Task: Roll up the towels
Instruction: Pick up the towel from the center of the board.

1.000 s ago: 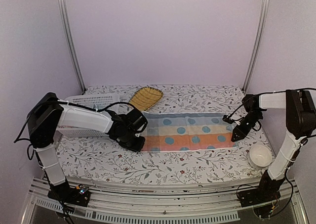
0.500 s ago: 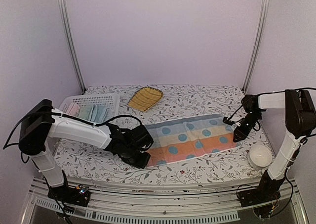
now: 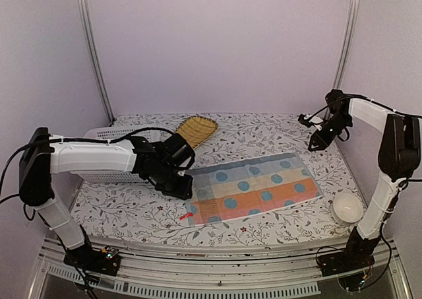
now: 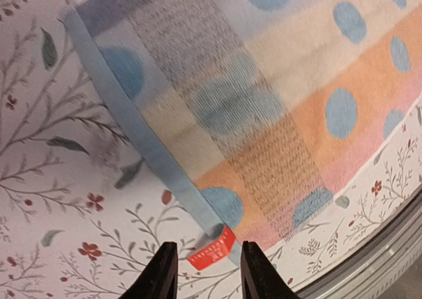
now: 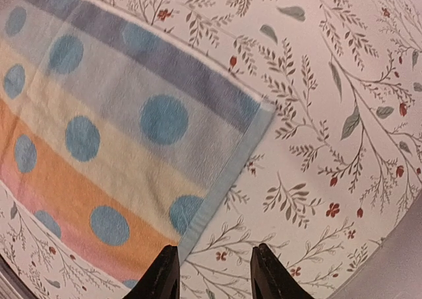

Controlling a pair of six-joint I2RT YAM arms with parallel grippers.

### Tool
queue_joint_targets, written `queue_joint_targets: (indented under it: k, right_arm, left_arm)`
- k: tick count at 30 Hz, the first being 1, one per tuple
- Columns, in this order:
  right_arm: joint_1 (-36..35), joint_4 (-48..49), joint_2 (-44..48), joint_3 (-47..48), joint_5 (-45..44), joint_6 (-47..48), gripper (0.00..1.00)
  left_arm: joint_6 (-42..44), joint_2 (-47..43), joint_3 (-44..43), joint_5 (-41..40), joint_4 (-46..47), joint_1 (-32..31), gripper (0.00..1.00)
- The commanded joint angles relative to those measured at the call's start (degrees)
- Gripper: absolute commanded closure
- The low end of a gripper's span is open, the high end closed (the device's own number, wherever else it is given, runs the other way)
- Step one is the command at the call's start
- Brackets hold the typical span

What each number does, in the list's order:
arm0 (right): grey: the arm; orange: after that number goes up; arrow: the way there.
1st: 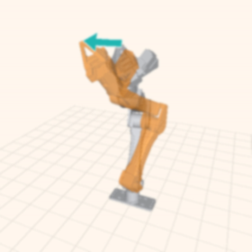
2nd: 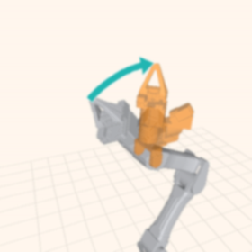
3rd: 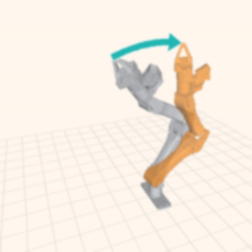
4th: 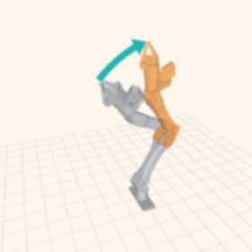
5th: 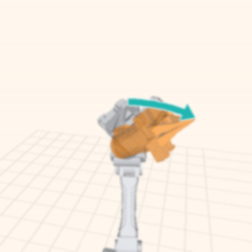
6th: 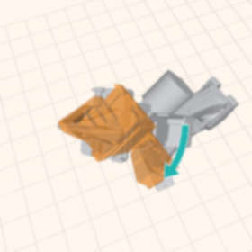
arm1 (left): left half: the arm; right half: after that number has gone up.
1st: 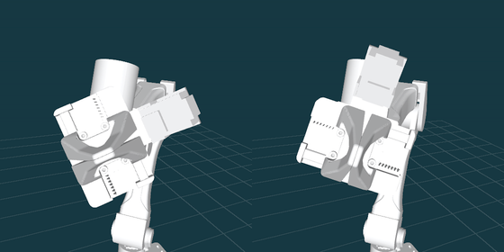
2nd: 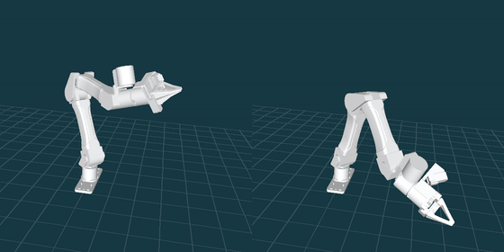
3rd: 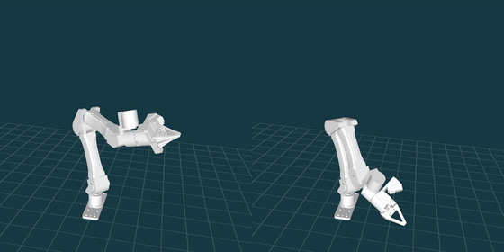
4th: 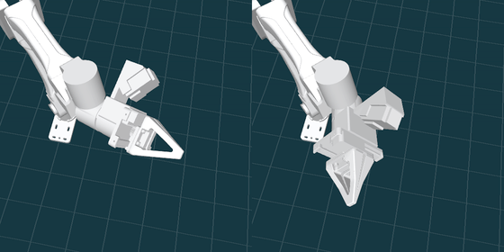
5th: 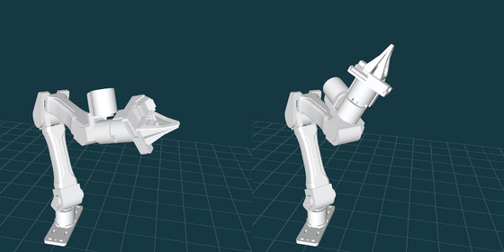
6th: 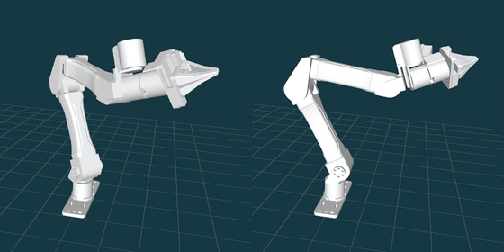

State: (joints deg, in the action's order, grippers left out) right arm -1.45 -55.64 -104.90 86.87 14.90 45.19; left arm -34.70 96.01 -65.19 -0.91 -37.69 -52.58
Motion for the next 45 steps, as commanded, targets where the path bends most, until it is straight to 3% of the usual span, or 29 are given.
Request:
queue_joint_targets:
  k: [1,4,8,26,29,32,34,45]
  right_arm:
    - [-0.01,3.73,-9.19,6.86,6.35,-7.92,0.61]
    - [0.03,5.62,-14.76,12.62,8.46,-11.41,0.61]
    - [0.05,5.6,-21.12,17.5,10.4,-14.11,0.61]
    - [-0.04,8.09,-30.19,18.86,7.52,-16.38,0.6]
    - [-0.37,7.77,-31.88,18.91,6.97,-15.98,0.66]
    - [-0.4,7.74,-32.19,18.86,6.73,-15.68,0.88]
    - [-0.46,7.94,-31.9,18.74,6.28,-15.75,0.96]
    - [0.14,11.69,-26.28,17.63,2.62,-16.8,0.97]
  left_arm:
    - [1.32,-1.94,0.1,-1.3,8.19,5.84,0.59]
    - [0.86,-1.56,0.37,-4.06,14.04,6.9,0.51]
    - [-0.36,1.55,-1.02,-7.62,16.15,8.39,0.51]
    - [0.3,5.86,-1.43,-7.86,17.39,8.96,0.54]
    - [-0.3,6.84,-1.64,-8.12,17.4,9.49,0.55]
    - [-0.72,8.54,-2.53,-7.44,17.39,10.48,0.54]
    - [-0.75,9.88,-3.54,-7.14,17.54,11.04,0.54]
    - [-2.82,14.82,-7.79,-7.43,17.21,13.91,0.54]
